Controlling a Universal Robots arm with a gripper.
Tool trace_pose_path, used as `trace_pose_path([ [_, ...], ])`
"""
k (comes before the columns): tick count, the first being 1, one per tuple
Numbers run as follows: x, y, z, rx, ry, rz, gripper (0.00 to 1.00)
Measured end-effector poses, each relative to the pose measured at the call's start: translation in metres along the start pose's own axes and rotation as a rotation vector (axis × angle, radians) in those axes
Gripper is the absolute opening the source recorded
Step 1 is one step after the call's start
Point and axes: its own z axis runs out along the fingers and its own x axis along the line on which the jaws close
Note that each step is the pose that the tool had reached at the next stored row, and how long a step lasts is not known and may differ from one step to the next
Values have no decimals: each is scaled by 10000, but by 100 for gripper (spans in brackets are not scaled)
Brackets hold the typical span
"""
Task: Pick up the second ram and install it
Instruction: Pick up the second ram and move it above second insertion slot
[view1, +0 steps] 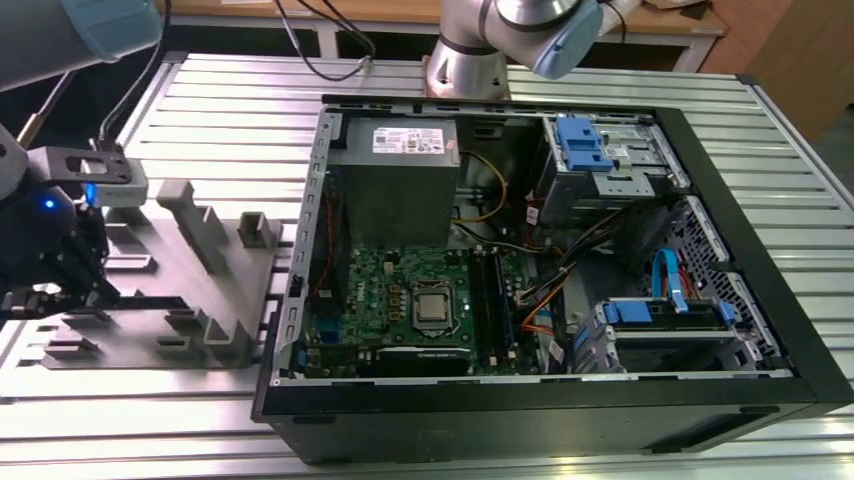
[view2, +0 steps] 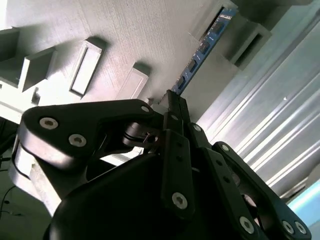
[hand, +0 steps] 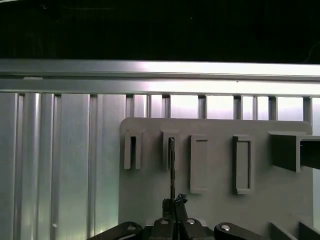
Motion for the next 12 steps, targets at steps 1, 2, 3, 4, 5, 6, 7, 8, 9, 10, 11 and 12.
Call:
trace_pose_path([
  [1, -1, 0, -24, 1, -1, 0, 8],
  [2, -1, 1, -49, -1, 1, 0, 8],
  [3, -2, 1, -74, 1, -1, 0, 8],
  [4, -3, 1, -107, 0, 0, 0, 8],
  [5, -4, 1, -137, 0, -1, 0, 8],
  [6, -5, 2, -169, 1, -1, 0, 8],
  [7, -6, 2, -201, 1, -1, 0, 8],
  [8, -7, 2, -233, 0, 0, 0, 8],
  [9, -7, 3, -267, 0, 0, 0, 8],
  [10, -8, 3, -297, 1, -1, 0, 8],
  [11, -9, 3, -328, 0, -1, -1, 8],
  [12, -10, 3, -352, 1, -1, -1, 8],
])
